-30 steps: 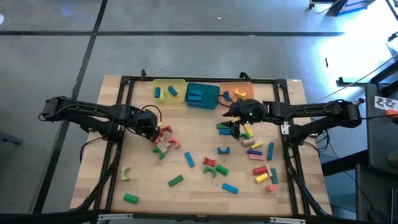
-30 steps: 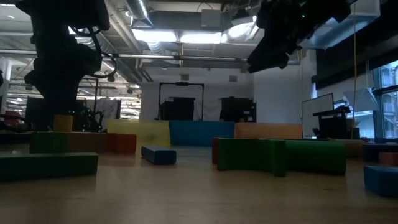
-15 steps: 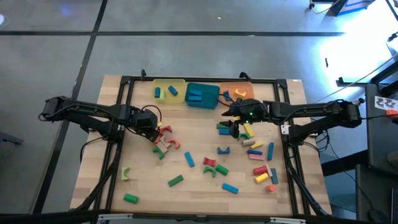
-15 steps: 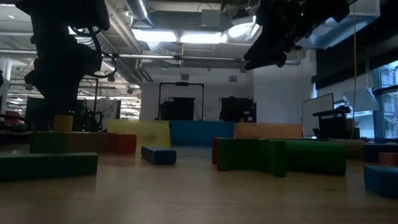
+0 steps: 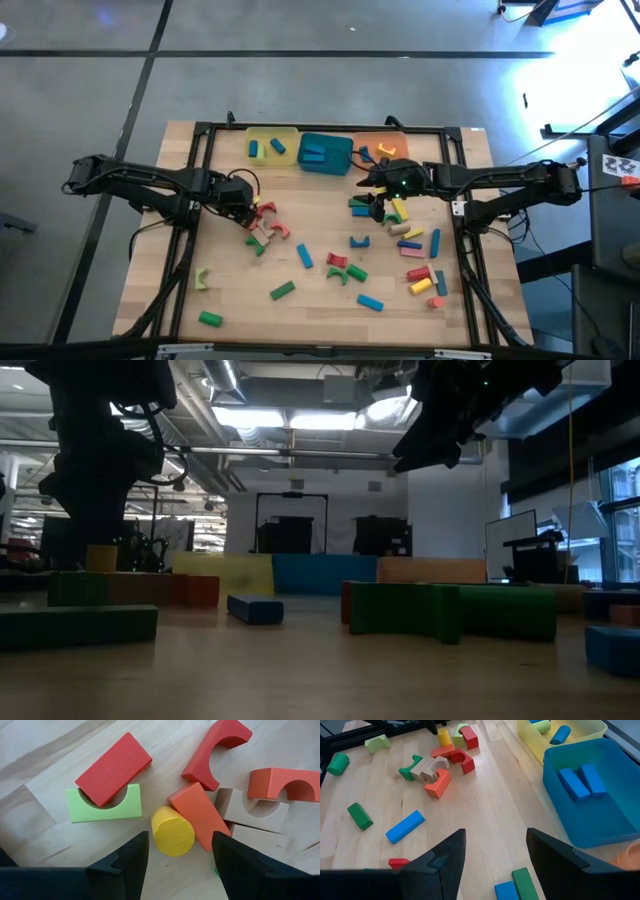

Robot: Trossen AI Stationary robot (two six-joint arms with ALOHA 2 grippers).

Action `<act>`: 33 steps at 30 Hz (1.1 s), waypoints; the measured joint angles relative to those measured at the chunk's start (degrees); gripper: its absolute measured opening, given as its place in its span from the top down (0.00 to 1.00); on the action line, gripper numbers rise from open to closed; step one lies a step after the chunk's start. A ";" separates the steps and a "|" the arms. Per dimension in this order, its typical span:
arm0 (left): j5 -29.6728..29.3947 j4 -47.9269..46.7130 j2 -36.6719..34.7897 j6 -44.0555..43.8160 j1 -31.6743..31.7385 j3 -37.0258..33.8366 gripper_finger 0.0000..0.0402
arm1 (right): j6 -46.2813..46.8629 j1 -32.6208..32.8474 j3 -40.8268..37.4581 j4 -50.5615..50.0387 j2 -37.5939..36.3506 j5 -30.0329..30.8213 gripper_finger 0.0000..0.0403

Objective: Sort blocks by size
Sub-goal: Put the yellow cylindrical block into the yellow bin

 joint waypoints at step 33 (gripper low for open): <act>-1.09 2.85 8.07 0.00 0.02 0.00 0.58 | -0.44 0.00 0.04 -0.16 0.04 -0.02 0.48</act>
